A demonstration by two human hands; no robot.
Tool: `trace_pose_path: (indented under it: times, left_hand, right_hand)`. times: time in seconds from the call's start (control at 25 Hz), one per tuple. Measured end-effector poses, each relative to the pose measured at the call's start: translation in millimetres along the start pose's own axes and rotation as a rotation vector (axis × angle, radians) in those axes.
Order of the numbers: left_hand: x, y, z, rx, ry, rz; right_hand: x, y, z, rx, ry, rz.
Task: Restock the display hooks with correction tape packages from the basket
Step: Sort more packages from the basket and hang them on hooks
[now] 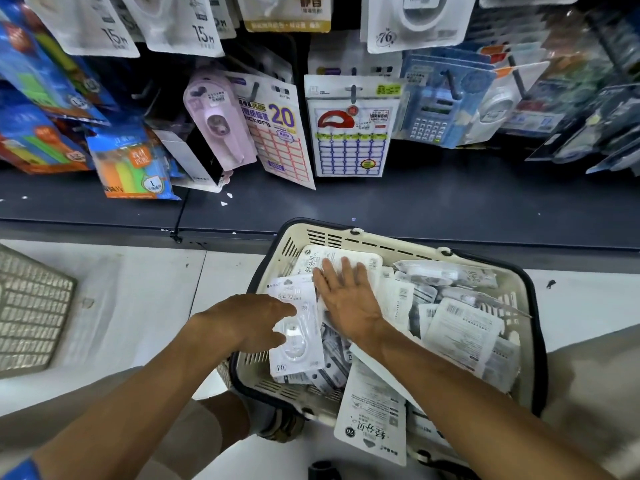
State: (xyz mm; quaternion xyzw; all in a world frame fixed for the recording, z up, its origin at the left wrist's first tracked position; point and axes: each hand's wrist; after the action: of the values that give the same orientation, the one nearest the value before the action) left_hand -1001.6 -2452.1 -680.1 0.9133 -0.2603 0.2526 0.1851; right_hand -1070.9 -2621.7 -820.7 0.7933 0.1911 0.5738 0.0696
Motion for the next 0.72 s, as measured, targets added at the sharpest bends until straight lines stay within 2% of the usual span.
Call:
trace_pose_path:
  times: [0.24,0.4,0.52,0.6,0.72]
  left_hand:
    - [0.4,0.2,-2.7,0.015,0.02,-0.042]
    - [7.3,2.6,-6.6,0.014,0.058,-0.04]
    - [14.7,2.7,-7.5,0.01,0.079,-0.058]
    - [27.4,-0.5,-7.9,0.011,0.101,-0.095]
    - [49.2,-2.3,-8.2,0.057,0.19,-0.139]
  right_hand:
    - [-3.9,23.4,9.3,0.158,0.174,0.018]
    - [19.8,14.4,10.3,-0.026,0.073,0.039]
    - [35.9,32.6,11.2,0.018,0.1,0.107]
    - [48.3,66.5,9.4,-0.017,0.103,0.327]
    - [73.8,123.5,-8.4,-0.209,0.015,0.942]
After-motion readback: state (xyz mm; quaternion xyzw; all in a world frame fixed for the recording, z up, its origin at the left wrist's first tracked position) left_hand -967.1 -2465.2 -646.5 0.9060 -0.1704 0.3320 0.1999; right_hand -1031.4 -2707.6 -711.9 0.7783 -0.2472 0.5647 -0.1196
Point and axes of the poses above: each hand's wrist, its own z-axis towards the middle knuckle, its own x-axis out of the back of the hand, y = z × x, and after that the axes turned 10 degrees about -z, right-handed
